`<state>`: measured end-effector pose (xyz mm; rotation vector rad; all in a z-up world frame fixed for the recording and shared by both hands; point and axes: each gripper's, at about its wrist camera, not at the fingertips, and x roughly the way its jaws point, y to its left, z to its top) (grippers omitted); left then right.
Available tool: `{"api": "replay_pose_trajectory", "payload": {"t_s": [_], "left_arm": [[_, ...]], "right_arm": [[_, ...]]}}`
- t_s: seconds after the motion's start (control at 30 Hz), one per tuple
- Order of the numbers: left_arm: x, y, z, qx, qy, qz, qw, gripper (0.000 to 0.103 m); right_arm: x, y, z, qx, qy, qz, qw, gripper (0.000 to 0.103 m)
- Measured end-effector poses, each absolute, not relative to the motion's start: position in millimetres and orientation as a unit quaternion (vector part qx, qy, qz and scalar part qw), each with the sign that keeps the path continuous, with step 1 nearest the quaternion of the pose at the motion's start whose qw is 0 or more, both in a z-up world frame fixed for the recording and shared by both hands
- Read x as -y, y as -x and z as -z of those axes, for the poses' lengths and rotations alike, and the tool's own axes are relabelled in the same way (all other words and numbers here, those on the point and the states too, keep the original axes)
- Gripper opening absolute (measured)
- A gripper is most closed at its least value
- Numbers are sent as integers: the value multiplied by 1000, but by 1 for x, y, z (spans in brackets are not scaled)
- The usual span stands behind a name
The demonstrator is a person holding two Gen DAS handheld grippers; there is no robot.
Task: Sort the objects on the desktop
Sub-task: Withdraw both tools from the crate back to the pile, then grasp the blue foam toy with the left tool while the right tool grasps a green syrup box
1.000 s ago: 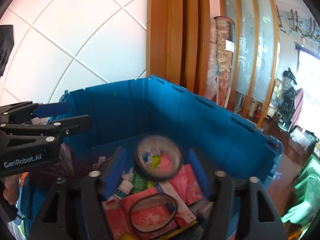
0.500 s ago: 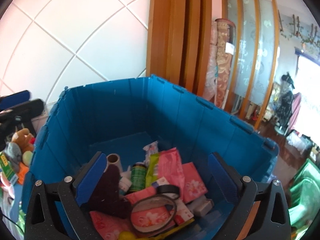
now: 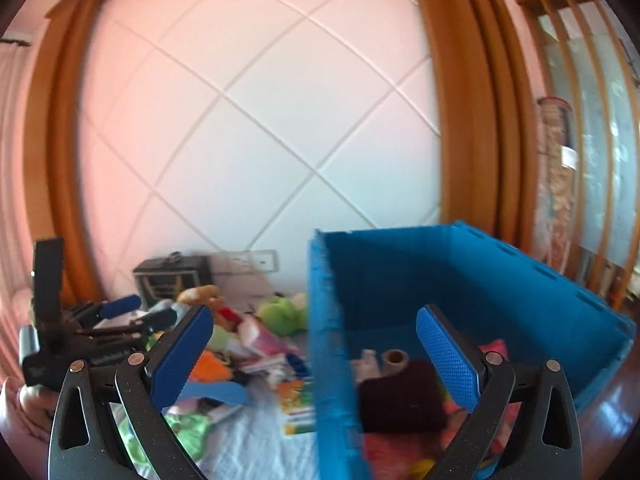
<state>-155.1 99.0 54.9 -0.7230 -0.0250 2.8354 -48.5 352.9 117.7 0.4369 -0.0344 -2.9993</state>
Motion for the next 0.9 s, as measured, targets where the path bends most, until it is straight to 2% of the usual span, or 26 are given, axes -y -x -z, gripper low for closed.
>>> {"api": "replay_pose_trajectory", "payload": {"t_s": [0.23, 0.63, 0.9], "left_arm": [[-30, 146, -2, 9, 302, -953, -1, 74], [60, 126, 105, 58, 417, -903, -86, 74], [78, 143, 128, 74, 443, -887, -106, 74]], "right_arm": [[-299, 77, -83, 9, -192, 973, 127, 103], [-248, 122, -14, -31, -287, 940, 182, 103], [-210, 168, 40, -36, -381, 897, 221, 103]]}}
